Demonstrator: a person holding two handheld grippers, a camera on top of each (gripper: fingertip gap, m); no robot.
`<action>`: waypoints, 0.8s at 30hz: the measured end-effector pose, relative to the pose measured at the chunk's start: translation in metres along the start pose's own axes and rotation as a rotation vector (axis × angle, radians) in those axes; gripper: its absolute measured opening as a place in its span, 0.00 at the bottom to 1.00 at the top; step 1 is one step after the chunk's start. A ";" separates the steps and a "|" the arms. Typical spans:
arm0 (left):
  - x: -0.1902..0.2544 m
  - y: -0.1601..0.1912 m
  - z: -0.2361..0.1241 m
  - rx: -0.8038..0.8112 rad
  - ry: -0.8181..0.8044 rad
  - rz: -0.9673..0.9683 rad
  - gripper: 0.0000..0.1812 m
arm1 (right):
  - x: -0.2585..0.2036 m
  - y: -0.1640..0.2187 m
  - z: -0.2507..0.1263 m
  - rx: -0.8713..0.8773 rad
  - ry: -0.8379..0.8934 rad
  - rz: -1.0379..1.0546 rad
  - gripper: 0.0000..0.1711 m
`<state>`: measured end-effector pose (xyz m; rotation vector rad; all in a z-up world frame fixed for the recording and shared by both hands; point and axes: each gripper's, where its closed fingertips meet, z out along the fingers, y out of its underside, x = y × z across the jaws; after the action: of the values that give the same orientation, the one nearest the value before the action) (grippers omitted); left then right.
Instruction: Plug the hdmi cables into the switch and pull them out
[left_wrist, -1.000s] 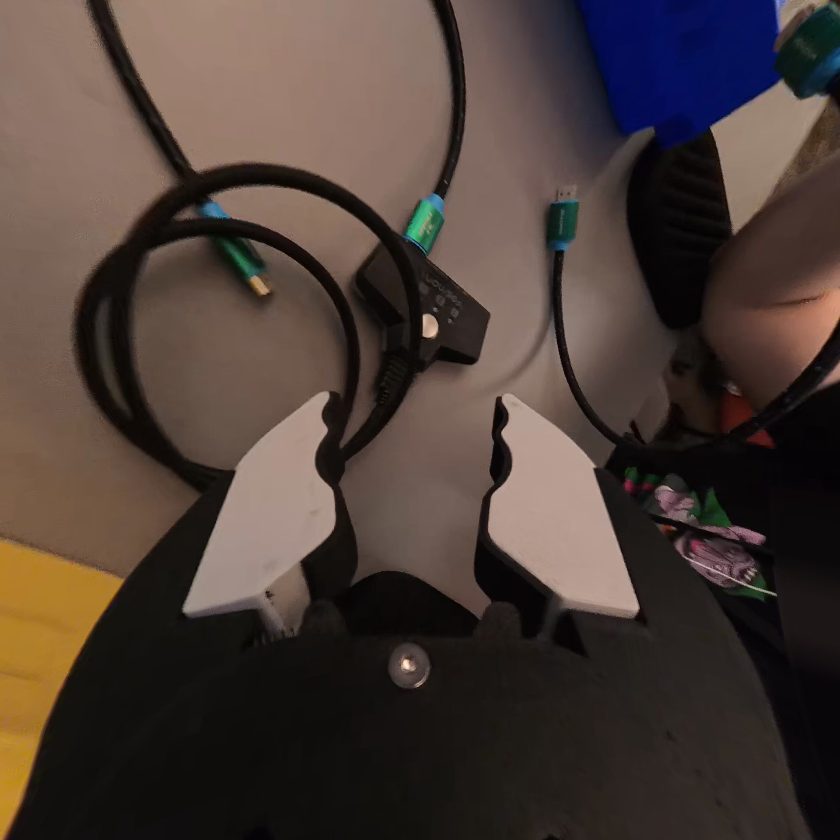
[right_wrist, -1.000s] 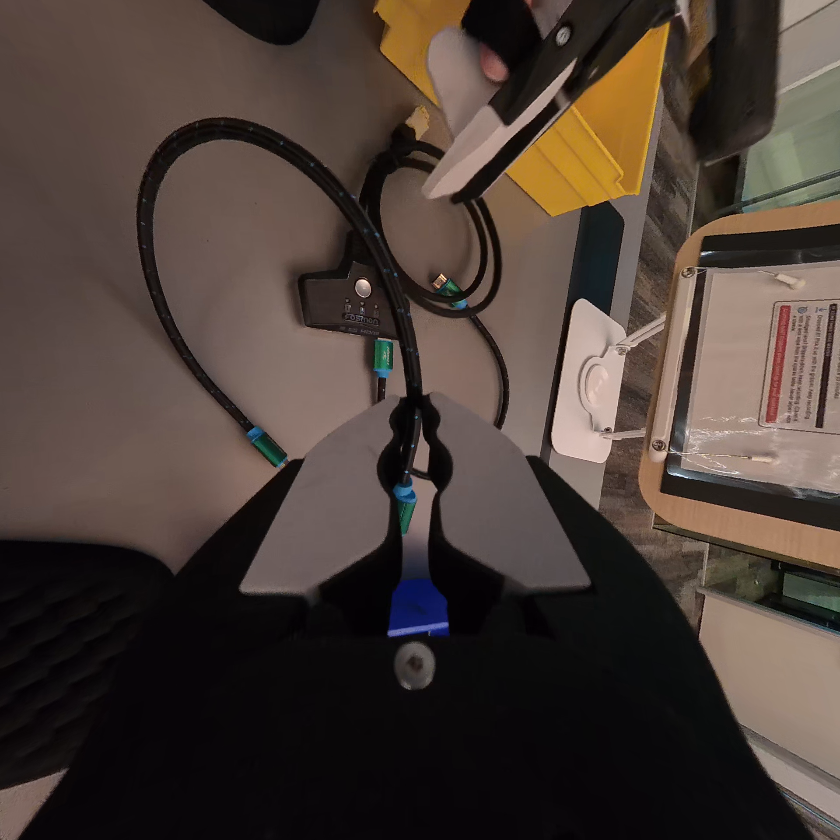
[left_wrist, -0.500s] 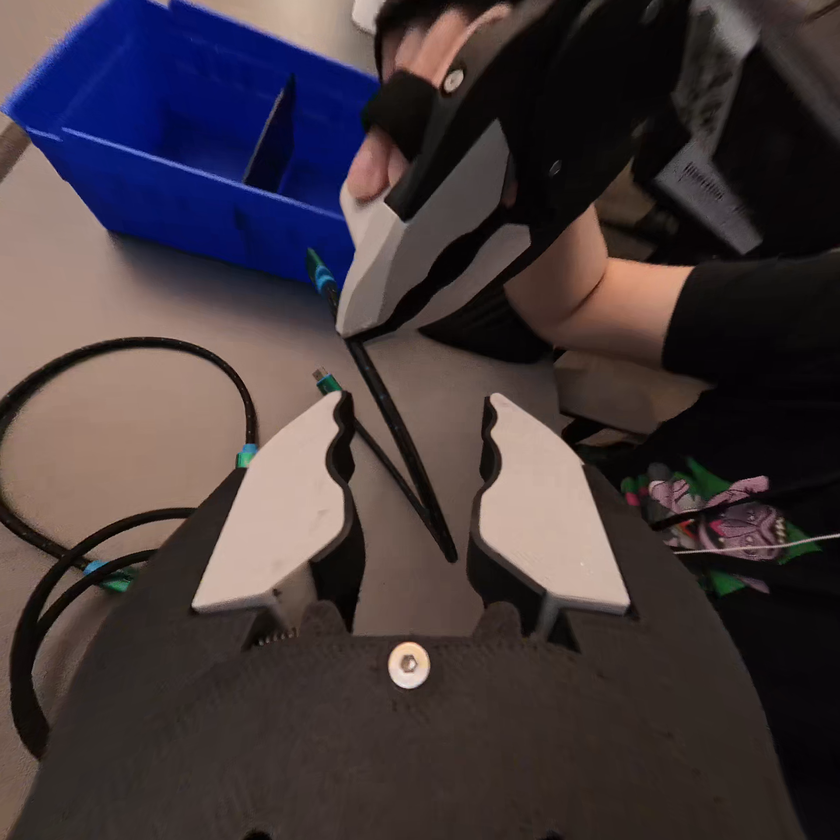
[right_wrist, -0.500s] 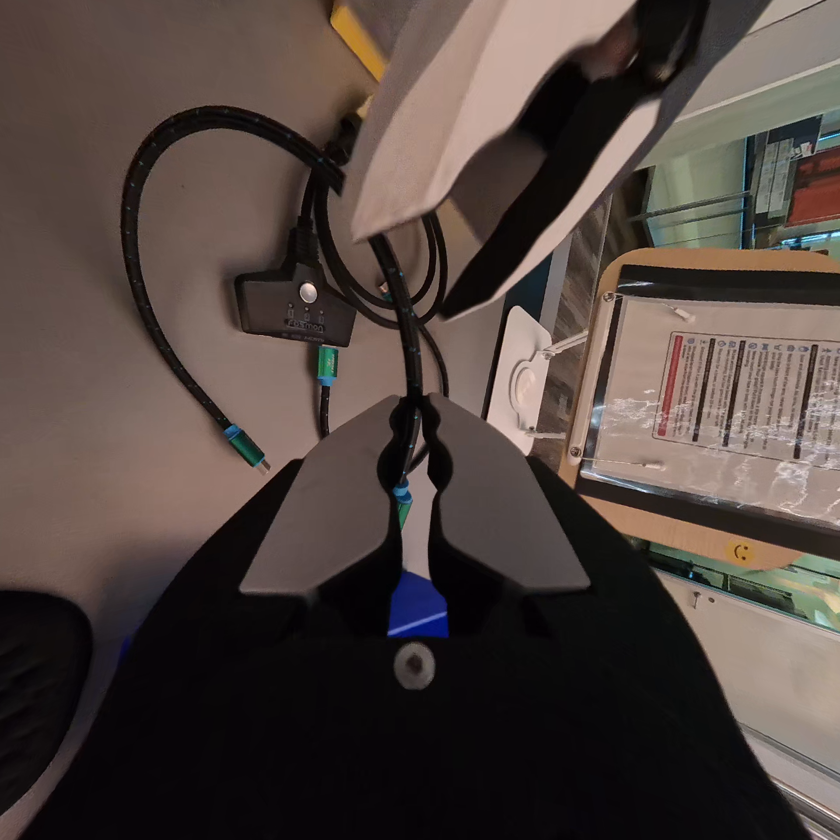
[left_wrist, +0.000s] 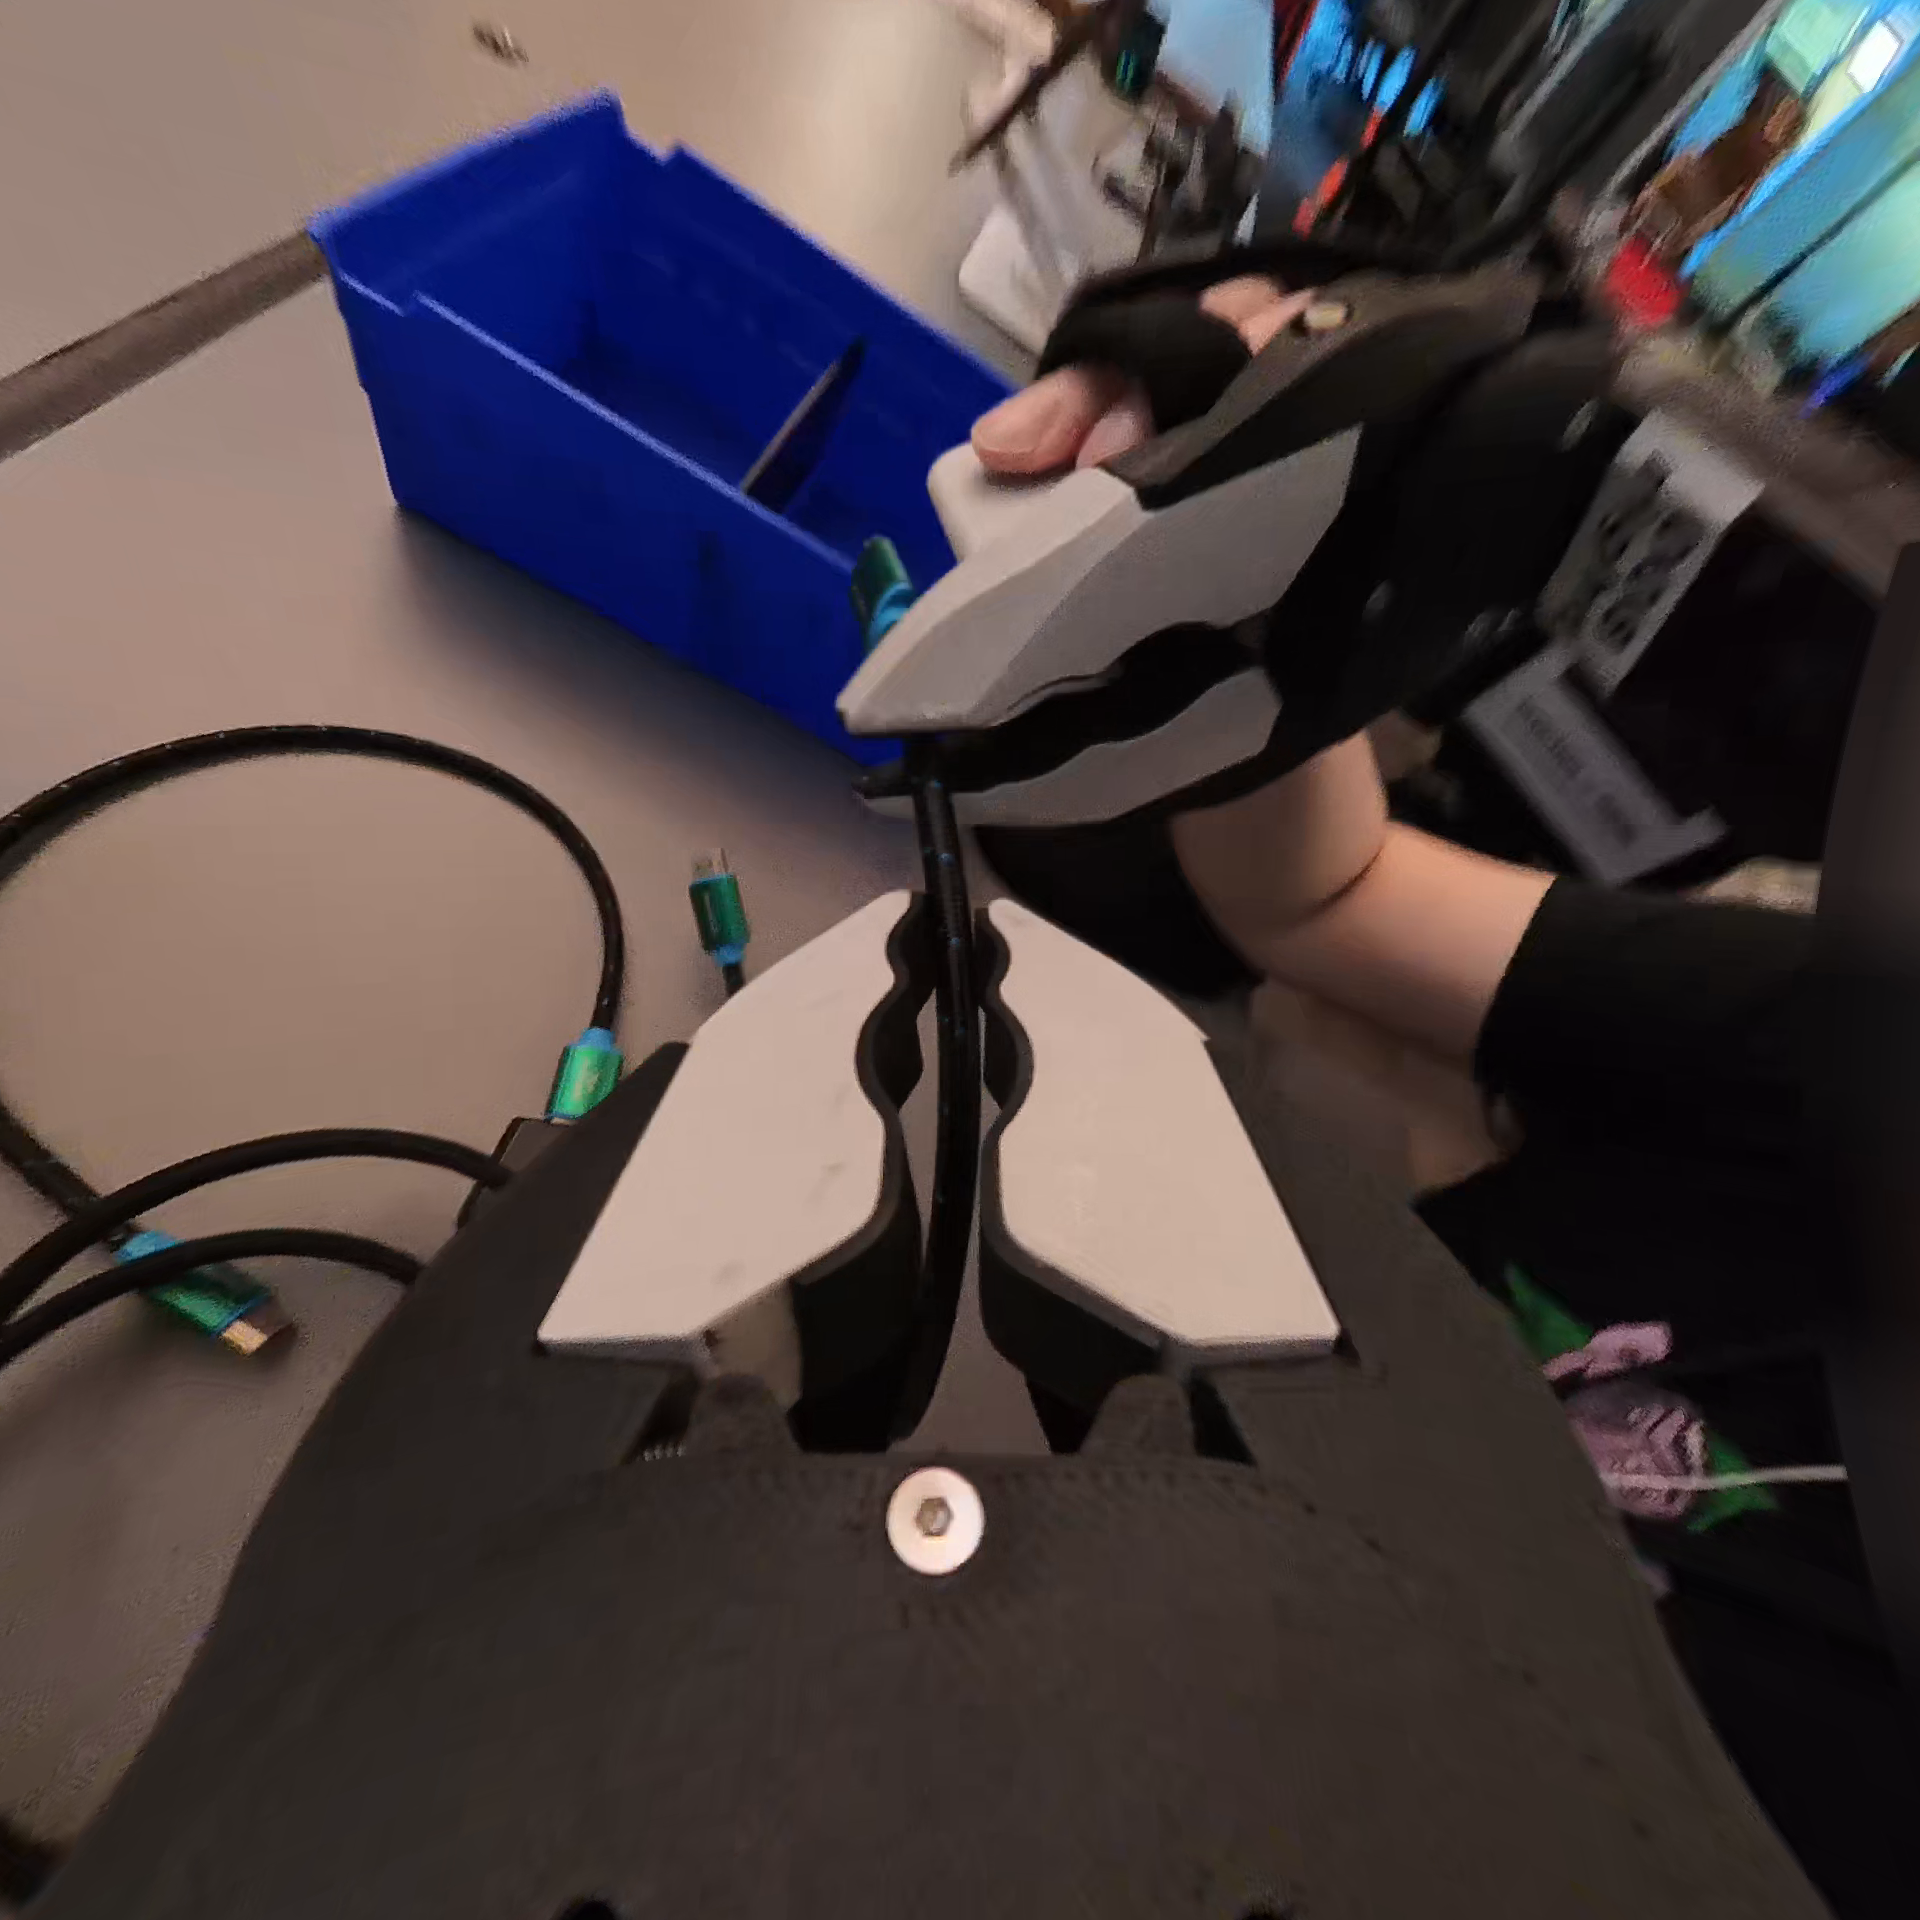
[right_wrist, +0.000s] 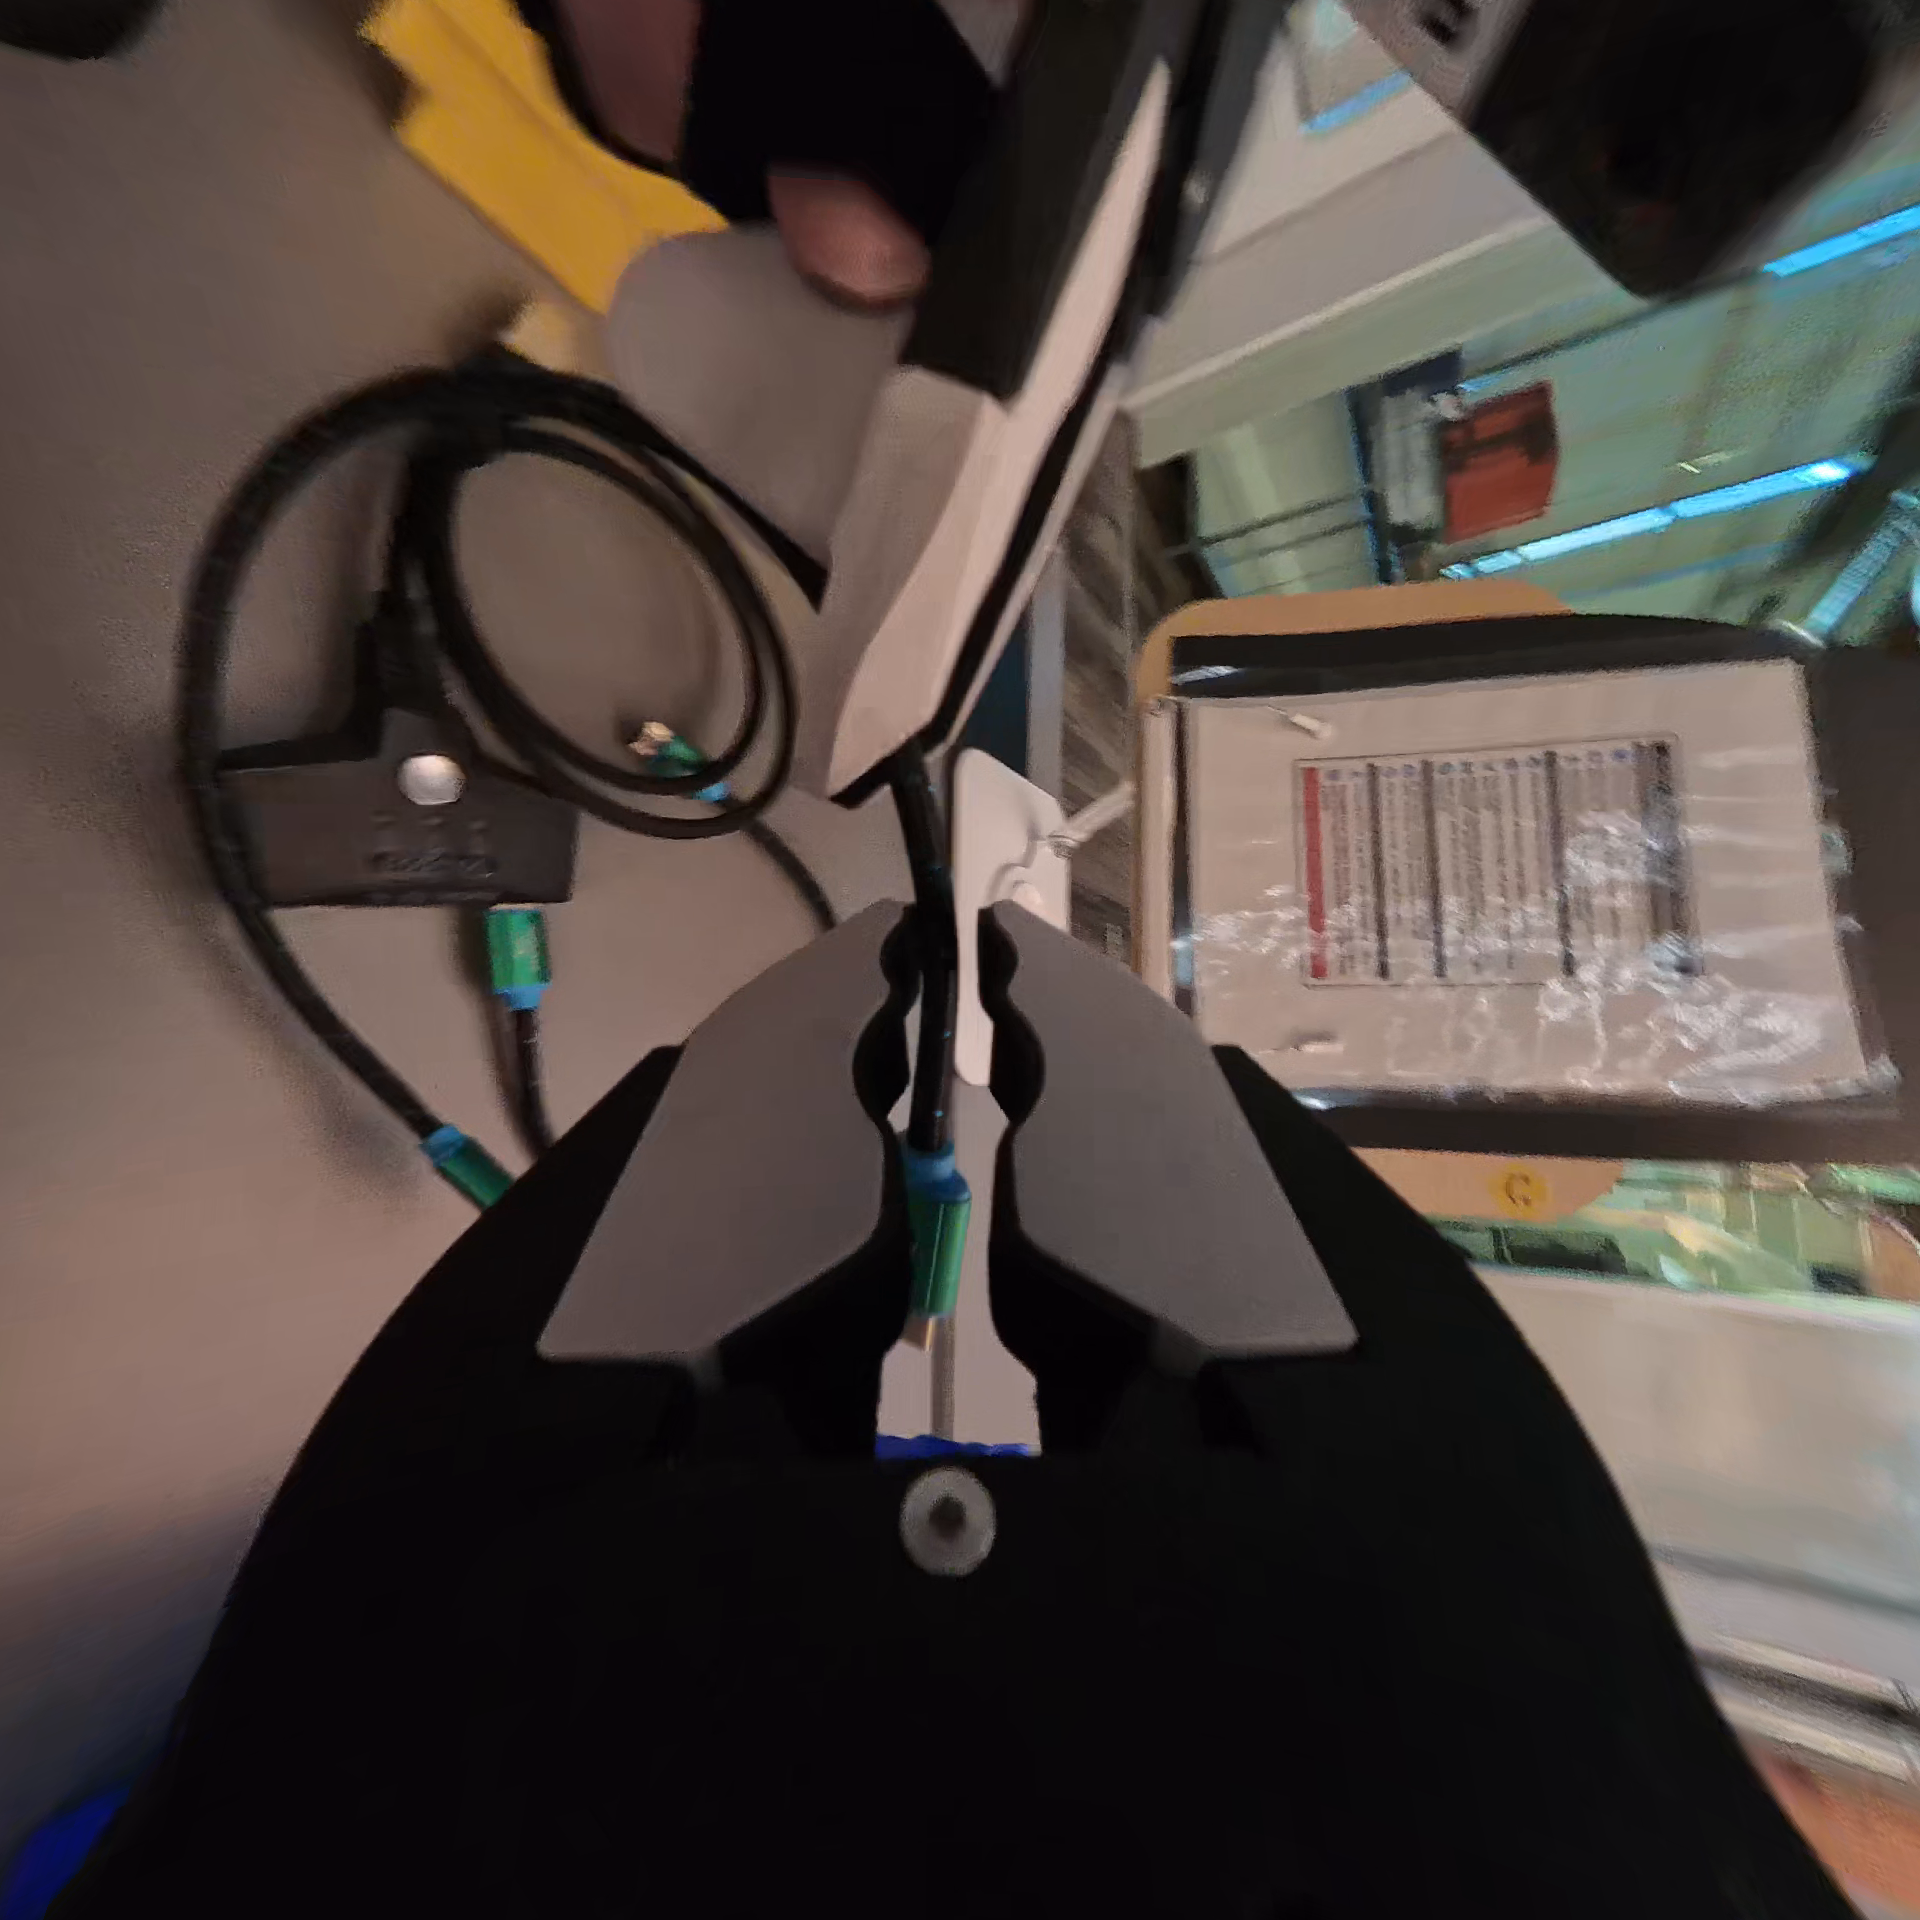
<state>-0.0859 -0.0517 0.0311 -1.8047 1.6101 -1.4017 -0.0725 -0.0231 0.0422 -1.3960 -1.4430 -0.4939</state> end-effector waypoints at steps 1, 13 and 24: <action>-0.002 -0.006 -0.003 0.045 0.011 -0.036 0.03 | 0.008 0.001 0.003 0.000 0.053 0.008 0.08; -0.031 -0.036 -0.026 0.363 -0.015 -0.185 0.03 | 0.040 -0.013 0.022 -0.083 0.567 -0.323 0.06; -0.011 -0.051 -0.033 0.511 0.210 -0.301 0.03 | 0.054 -0.025 0.005 -0.053 0.795 -0.360 0.05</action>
<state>-0.0839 -0.0156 0.0814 -1.6688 0.9515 -1.9756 -0.0863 0.0016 0.0948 -0.8096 -1.0072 -1.1704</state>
